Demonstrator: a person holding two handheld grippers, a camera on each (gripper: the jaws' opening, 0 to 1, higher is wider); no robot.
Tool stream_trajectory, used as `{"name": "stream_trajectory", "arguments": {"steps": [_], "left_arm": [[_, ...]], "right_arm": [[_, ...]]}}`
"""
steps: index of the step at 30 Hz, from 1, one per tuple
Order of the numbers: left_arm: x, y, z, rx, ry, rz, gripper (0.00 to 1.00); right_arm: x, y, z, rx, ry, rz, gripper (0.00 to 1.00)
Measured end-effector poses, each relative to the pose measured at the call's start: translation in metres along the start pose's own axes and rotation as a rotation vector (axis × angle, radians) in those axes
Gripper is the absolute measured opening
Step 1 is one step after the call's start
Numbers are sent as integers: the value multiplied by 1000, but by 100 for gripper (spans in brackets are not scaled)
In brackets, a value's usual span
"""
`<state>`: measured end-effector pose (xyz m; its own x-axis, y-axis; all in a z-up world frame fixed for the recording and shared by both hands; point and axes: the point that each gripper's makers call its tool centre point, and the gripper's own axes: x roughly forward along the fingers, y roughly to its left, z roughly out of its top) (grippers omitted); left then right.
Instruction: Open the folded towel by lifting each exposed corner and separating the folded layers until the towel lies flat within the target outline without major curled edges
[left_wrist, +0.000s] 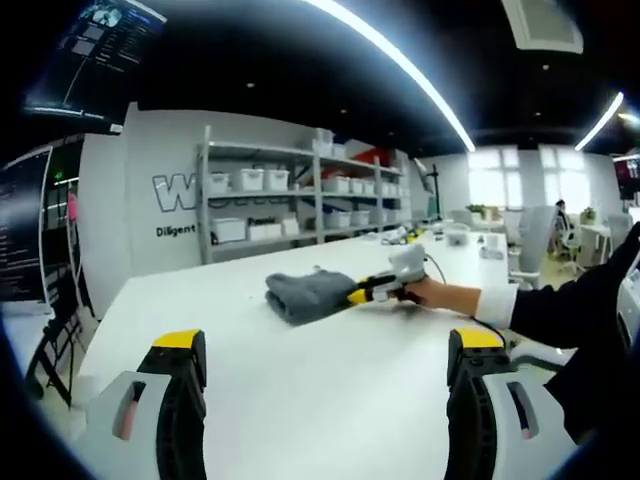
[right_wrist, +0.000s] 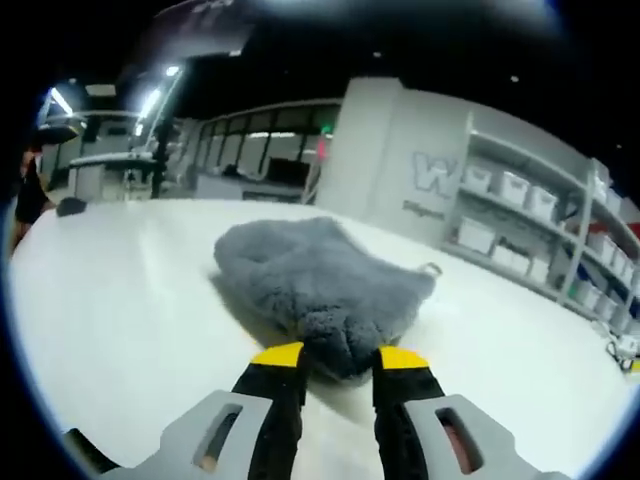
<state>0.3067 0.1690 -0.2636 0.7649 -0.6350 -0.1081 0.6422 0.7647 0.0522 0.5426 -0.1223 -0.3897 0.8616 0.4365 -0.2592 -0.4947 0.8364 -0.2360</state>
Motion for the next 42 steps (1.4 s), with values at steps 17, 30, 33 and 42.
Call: {"name": "stream_trajectory", "arguments": {"steps": [17, 30, 33, 42], "left_arm": [[-5, 16, -5, -32, -11, 30, 98], [-3, 21, -16, -29, 17, 40, 97], [-3, 24, -18, -28, 22, 47, 97], [-1, 21, -21, -32, 29, 30, 96]], "right_arm": [[1, 14, 7, 21, -32, 89, 0], [-4, 44, 18, -21, -66, 187, 0], [-6, 50, 18, -23, -67, 199, 0], [-11, 65, 22, -4, -86, 242, 0]]}}
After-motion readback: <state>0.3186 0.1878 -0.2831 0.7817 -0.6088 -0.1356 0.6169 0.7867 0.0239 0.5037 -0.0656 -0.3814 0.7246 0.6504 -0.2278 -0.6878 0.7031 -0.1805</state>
